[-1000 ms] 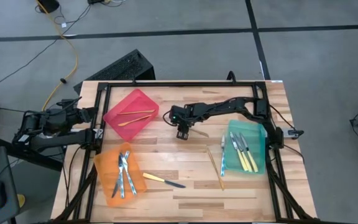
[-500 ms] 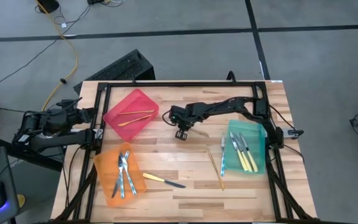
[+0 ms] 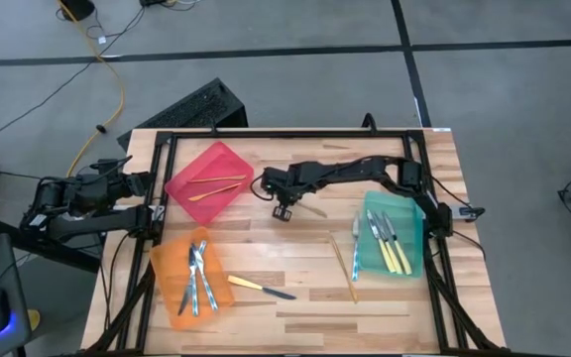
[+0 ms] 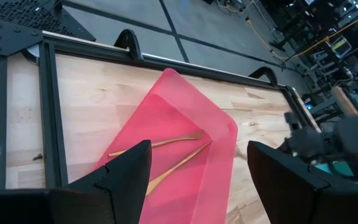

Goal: Sort silverware by color (type)
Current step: Put the top gold knife into the red bin

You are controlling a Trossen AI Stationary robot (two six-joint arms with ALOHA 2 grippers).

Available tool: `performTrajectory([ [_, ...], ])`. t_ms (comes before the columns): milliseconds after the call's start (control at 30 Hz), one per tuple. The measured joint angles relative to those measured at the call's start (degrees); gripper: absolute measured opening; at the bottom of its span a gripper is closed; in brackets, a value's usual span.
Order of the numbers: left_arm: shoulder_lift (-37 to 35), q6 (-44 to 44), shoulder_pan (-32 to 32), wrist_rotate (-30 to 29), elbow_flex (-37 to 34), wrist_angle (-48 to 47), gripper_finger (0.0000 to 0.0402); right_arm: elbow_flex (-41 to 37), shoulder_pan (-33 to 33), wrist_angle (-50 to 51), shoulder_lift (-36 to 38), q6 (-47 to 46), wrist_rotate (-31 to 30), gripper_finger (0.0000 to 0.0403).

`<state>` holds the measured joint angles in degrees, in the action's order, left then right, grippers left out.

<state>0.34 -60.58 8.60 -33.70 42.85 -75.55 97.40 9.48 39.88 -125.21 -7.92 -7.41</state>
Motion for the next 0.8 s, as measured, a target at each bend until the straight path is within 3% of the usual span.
performTrajectory([
  [367, 0.0, 0.0, 0.0, 0.1, 0.0, -0.1, 0.0247, 4.6, -0.1, 3.6, 0.2, 0.3, -1.7, 0.0011],
  [600, 0.0, 0.0, 0.0, 0.1, 0.0, -0.1, 0.0247, 4.9, 0.9, 12.0, 0.3, 0.8, -1.3, 0.0078],
  [800, 0.0, -0.3, 0.0, 0.1, 0.0, -0.1, 0.0247, 4.5, 1.3, 12.3, 0.2, 0.9, 1.0, 0.0147],
])
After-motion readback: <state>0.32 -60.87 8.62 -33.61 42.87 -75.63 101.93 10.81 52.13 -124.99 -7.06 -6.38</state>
